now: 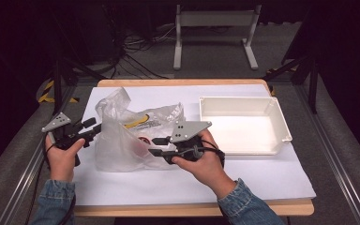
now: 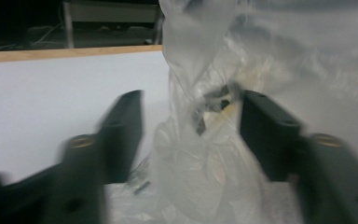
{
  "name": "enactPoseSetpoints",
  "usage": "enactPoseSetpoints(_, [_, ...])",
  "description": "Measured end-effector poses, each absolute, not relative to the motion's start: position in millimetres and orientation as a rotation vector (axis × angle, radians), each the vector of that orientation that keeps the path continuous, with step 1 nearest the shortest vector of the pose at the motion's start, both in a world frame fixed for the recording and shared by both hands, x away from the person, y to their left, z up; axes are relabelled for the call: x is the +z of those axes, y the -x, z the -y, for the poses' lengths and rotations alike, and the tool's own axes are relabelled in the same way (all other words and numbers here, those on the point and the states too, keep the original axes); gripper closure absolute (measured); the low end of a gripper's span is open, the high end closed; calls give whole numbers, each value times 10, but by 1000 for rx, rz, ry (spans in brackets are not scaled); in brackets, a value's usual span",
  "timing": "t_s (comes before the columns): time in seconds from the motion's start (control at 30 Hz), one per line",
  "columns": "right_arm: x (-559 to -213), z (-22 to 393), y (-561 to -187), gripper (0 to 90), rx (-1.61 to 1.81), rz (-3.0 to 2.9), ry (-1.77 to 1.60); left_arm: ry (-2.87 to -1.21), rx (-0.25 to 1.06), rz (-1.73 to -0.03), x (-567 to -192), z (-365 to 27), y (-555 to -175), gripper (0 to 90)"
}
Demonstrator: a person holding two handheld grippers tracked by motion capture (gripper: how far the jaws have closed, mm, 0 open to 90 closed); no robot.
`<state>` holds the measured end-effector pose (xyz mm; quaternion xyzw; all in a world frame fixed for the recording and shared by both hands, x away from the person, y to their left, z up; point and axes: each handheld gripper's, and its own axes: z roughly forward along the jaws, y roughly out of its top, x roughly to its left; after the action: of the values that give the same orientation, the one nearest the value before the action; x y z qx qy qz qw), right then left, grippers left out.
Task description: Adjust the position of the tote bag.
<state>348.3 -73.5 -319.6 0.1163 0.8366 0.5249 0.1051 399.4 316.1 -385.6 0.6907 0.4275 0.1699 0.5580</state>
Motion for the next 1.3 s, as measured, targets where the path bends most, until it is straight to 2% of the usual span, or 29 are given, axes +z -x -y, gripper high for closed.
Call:
enactPoseSetpoints(0.1, [-3224,738,-3528,650,1558,-2449,-395,-1626,447,-1011,-3601,-3215,-3828,188])
enactPoseSetpoints(0.3, [-3165,767,-3536,585,1595,-2400,-441,-1614,515,-995,-3206,-3206,-3550,178])
enactPoseSetpoints(0.47, [-3111,784,-3518,555,1593,-2391,-437,-1548,567,-898,-2885,-3132,-3253,217])
enactPoseSetpoints(0.6, [-3114,777,-3504,554,1572,-2404,-422,-1538,583,-799,-2715,-3029,-3060,284])
enactPoseSetpoints(0.73, [-3119,779,-3510,554,1582,-2401,-436,-1629,504,-713,-2668,-2777,-3024,335])
enactPoseSetpoints(0.9, [-3140,793,-3530,547,1578,-2420,-443,-1709,441,-653,-2752,-2525,-3140,348])
enactPoseSetpoints(0.97, [-3141,809,-3532,549,1584,-2419,-453,-1747,422,-636,-2796,-2463,-3179,403])
enactPoseSetpoints(1.07, [-3129,825,-3523,570,1604,-2406,-448,-1796,405,-621,-2839,-2426,-3218,589])
enactPoseSetpoints(1.1, [-3117,830,-3514,579,1613,-2401,-447,-1822,403,-623,-2868,-2412,-3247,589])
enactPoseSetpoints(1.17, [-3083,834,-3497,604,1633,-2386,-439,-1865,400,-637,-2912,-2398,-3285,709])
enactPoseSetpoints(1.3, [-3025,846,-3459,658,1695,-2334,-439,-1901,376,-671,-2983,-2409,-3351,805])
